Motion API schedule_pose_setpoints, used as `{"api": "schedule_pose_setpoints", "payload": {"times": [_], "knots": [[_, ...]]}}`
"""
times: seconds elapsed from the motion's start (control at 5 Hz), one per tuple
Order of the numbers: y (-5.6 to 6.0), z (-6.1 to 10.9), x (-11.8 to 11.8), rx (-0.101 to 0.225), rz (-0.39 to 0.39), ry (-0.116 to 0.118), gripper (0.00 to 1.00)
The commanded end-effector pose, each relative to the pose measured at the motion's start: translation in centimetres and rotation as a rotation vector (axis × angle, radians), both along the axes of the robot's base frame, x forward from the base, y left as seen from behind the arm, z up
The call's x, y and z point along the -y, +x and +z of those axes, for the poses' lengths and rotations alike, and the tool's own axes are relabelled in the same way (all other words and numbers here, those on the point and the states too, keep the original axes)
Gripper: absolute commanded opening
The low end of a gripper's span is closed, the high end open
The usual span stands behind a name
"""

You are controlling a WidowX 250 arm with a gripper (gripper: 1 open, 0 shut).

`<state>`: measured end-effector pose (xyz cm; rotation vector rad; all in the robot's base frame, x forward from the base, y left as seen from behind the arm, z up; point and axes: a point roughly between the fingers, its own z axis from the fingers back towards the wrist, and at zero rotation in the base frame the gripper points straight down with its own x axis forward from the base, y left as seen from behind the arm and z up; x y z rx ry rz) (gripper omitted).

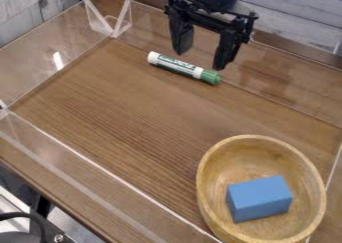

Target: Remove the blue block from inside the brown bowl and put it on the table

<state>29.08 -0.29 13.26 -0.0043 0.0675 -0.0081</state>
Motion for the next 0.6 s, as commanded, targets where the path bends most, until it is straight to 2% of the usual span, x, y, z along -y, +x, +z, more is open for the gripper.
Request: {"api": "schedule_pose_setpoints", "payload": {"times": [0.0, 0.2, 0.4], "knots": [[-0.5, -0.7, 0.6, -0.019, -0.025, -0.001, 1.0], [-2.1, -1.0, 3.1, -0.018, -0.154, -0.006, 1.0], [-3.5, -0.8, 5.9, 0.002, -0.281, -0.005, 1.0]]}}
